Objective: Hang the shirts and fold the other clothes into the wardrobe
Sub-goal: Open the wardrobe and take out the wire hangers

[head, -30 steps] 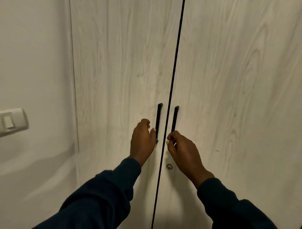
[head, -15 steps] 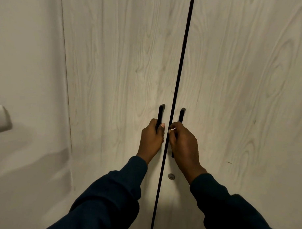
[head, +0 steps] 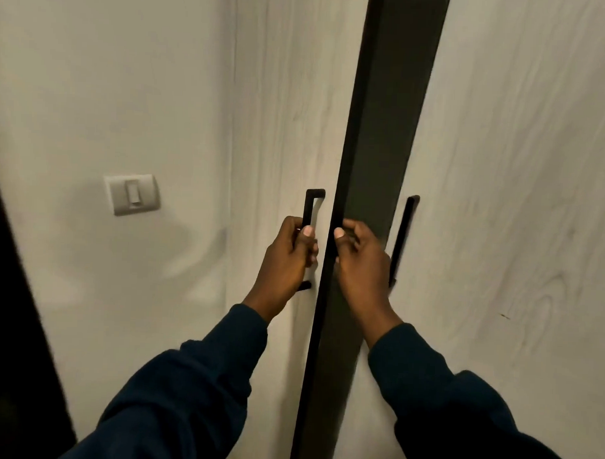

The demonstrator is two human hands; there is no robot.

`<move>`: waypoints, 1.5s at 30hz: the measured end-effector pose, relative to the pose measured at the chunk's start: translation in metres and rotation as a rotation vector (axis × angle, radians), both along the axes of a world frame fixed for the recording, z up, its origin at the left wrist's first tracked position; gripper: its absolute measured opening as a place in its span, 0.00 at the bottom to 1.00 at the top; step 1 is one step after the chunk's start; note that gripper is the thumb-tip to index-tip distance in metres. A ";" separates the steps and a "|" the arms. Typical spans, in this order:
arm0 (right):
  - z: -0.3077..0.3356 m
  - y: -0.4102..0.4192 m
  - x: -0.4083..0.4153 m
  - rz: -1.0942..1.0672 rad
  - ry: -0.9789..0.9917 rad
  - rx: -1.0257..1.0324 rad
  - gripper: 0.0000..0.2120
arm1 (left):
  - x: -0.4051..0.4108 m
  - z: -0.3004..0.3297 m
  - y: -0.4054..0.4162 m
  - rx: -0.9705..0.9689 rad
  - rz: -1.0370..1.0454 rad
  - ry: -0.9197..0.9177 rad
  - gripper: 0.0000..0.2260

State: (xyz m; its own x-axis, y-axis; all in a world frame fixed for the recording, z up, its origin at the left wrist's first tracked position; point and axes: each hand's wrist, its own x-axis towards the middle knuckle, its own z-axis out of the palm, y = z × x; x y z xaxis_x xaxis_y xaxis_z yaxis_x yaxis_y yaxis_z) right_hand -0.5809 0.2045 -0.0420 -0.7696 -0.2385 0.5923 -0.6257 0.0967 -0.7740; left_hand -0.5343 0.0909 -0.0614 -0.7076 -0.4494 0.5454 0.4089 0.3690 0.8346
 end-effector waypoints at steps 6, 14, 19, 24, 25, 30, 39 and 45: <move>-0.015 -0.037 0.044 0.170 0.005 -0.123 0.06 | 0.063 -0.004 -0.038 -0.027 0.190 0.014 0.10; -0.016 -0.106 0.101 0.390 0.046 -0.166 0.02 | 0.134 -0.020 -0.083 0.048 0.338 0.061 0.17; -0.025 -0.161 0.124 0.479 0.095 -0.143 0.07 | 0.160 -0.045 -0.117 -0.079 0.608 0.175 0.23; -0.032 -0.212 0.142 0.527 0.212 -0.082 0.13 | 0.180 -0.052 -0.170 -0.128 0.766 0.188 0.16; -0.033 -0.223 0.144 0.524 0.240 -0.059 0.13 | 0.183 -0.053 -0.179 -0.121 0.797 0.174 0.16; -0.028 -0.272 0.147 0.464 0.395 0.068 0.17 | 0.197 -0.046 -0.224 -0.069 0.834 0.086 0.15; -0.047 -0.376 0.120 0.339 0.740 0.420 0.58 | 0.209 -0.036 -0.318 -0.024 0.842 -0.105 0.17; -0.058 -0.421 0.110 0.201 0.869 0.534 0.59 | 0.203 -0.037 -0.368 -0.013 0.872 -0.151 0.18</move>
